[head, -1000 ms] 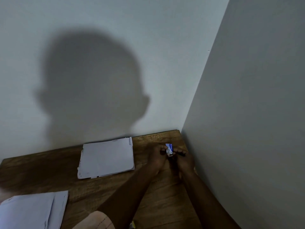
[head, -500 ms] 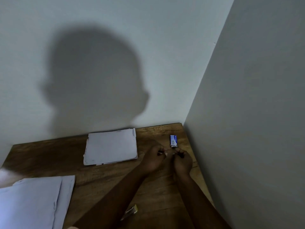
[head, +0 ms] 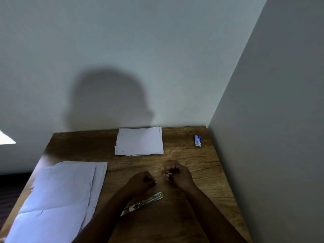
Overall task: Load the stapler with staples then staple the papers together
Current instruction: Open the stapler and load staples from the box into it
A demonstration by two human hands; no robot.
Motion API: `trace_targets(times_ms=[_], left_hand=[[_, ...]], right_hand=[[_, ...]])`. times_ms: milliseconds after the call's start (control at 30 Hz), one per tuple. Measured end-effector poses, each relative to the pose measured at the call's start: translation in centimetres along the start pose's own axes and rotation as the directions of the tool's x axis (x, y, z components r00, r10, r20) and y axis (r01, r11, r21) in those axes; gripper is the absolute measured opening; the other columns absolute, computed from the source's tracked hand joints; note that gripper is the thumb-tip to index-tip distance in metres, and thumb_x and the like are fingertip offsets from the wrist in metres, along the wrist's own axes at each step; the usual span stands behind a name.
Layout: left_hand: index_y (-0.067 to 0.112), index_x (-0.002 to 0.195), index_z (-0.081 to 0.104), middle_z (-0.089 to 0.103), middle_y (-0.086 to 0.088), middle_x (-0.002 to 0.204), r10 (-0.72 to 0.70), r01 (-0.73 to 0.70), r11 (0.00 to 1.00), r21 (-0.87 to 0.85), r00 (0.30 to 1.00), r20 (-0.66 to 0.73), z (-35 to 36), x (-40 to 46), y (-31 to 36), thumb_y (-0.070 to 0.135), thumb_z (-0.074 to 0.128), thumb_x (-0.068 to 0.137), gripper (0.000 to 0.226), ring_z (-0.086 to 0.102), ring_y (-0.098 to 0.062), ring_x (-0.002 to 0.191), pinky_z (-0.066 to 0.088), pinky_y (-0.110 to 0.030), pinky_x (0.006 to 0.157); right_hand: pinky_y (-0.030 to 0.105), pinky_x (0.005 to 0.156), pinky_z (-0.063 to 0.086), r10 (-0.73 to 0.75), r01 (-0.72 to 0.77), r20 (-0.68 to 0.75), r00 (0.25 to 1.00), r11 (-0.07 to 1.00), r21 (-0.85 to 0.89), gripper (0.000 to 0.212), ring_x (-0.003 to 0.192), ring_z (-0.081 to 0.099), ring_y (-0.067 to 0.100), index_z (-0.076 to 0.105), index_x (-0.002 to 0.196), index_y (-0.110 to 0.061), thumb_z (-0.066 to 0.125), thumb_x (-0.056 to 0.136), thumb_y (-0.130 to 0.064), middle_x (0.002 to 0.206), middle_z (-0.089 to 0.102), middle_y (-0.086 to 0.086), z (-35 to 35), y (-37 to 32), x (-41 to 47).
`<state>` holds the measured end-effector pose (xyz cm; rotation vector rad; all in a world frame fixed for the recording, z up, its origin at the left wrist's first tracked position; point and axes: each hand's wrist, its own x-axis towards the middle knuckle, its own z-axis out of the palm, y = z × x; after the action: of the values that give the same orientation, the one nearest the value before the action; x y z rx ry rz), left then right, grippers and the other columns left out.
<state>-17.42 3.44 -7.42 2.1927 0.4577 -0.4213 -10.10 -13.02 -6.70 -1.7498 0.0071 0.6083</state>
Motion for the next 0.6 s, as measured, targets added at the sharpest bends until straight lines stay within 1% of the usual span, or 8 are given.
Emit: trace_targets(times_ms=[100, 133, 200, 267, 333, 400, 500, 600], left_hand=[[0.018, 0.098, 0.064, 0.065, 0.000, 0.100, 0.032, -0.033, 0.999, 0.016, 0.998, 0.045, 0.3, -1.6, -0.4, 0.044, 0.070, 0.082, 0.031, 0.060, -0.011, 0.085, 0.048, -0.026, 0.071], [0.020, 0.100, 0.063, 0.063, -0.001, 0.104, 0.039, -0.042, 0.999, 0.035, 0.997, 0.061, 0.3, -2.0, -0.5, 0.047, 0.071, 0.079, 0.036, 0.060, -0.012, 0.089, 0.049, -0.028, 0.074], [0.023, 0.110, 0.060, 0.055, -0.001, 0.113, 0.044, -0.054, 0.992, 0.111, 0.996, 0.083, 0.5, -2.7, -0.8, 0.052, 0.073, 0.074, 0.048, 0.056, -0.015, 0.100, 0.050, -0.028, 0.080], [0.025, 0.115, 0.058, 0.052, -0.001, 0.117, 0.079, -0.092, 0.977, 0.194, 0.994, 0.071, 0.6, -3.1, -1.2, 0.046, 0.079, 0.069, 0.055, 0.053, -0.016, 0.105, 0.050, -0.029, 0.086], [0.025, 0.113, 0.059, 0.054, 0.000, 0.117, 0.125, -0.129, 0.962, 0.240, 0.992, 0.032, 0.7, -3.4, -1.7, 0.036, 0.083, 0.067, 0.053, 0.054, -0.014, 0.102, 0.051, -0.031, 0.087], [0.023, 0.110, 0.060, 0.057, 0.000, 0.115, 0.151, -0.143, 0.951, 0.275, 0.988, -0.008, 0.6, -3.7, -2.1, 0.028, 0.082, 0.070, 0.046, 0.054, -0.011, 0.095, 0.051, -0.028, 0.083], [0.020, 0.106, 0.062, 0.061, -0.001, 0.110, 0.169, -0.153, 0.954, 0.258, 0.985, -0.043, 0.6, -4.1, -2.7, 0.019, 0.079, 0.072, 0.038, 0.056, -0.011, 0.091, 0.050, -0.026, 0.078], [0.016, 0.103, 0.063, 0.060, -0.001, 0.107, 0.198, -0.178, 0.947, 0.269, 0.979, -0.049, 0.6, -4.4, -3.0, 0.012, 0.075, 0.076, 0.030, 0.057, -0.013, 0.091, 0.050, -0.027, 0.079]], right_hand=[[0.021, 0.052, 0.046, -0.034, 0.036, 0.053, 0.998, 0.999, -0.039, 0.021, 0.058, 0.059, 0.013, 0.061, 0.086, -0.001, 0.059, 0.079, 0.018, 0.074, 0.063, 0.012, 0.5, 0.3, -1.0], [0.019, 0.055, 0.048, -0.057, 0.061, 0.052, 0.997, 0.995, -0.082, 0.019, 0.061, 0.060, 0.010, 0.063, 0.087, -0.001, 0.063, 0.078, 0.015, 0.076, 0.065, 0.009, 0.7, 0.6, -1.2], [0.014, 0.069, 0.051, -0.121, 0.130, 0.060, 0.991, 0.975, -0.179, 0.018, 0.073, 0.063, 0.005, 0.068, 0.090, 0.001, 0.072, 0.074, 0.009, 0.083, 0.069, 0.002, 1.0, 0.9, -1.7], [0.016, 0.077, 0.051, -0.149, 0.167, 0.093, 0.984, 0.960, -0.223, 0.020, 0.078, 0.065, 0.006, 0.069, 0.092, 0.004, 0.073, 0.073, 0.009, 0.084, 0.069, 0.000, 1.3, 1.2, -2.0], [0.012, 0.070, 0.052, -0.135, 0.160, 0.124, 0.983, 0.961, -0.227, 0.019, 0.071, 0.065, 0.001, 0.068, 0.089, 0.003, 0.071, 0.073, 0.012, 0.078, 0.068, -0.003, 1.7, 1.3, -2.5], [0.009, 0.063, 0.050, -0.125, 0.150, 0.123, 0.984, 0.965, -0.215, 0.022, 0.066, 0.065, -0.001, 0.068, 0.080, -0.007, 0.070, 0.073, 0.014, 0.075, 0.067, -0.004, 2.1, 1.3, -2.9], [0.017, 0.074, 0.052, -0.139, 0.157, 0.088, 0.986, 0.957, -0.245, 0.030, 0.076, 0.066, 0.010, 0.066, 0.073, -0.020, 0.075, 0.071, 0.008, 0.077, 0.069, -0.005, 2.4, 1.8, -3.1], [0.025, 0.080, 0.054, -0.131, 0.160, 0.132, 0.983, 0.956, -0.246, 0.022, 0.077, 0.066, 0.011, 0.067, 0.080, -0.012, 0.077, 0.070, 0.006, 0.078, 0.069, -0.004, 2.3, 2.2, -3.3]])
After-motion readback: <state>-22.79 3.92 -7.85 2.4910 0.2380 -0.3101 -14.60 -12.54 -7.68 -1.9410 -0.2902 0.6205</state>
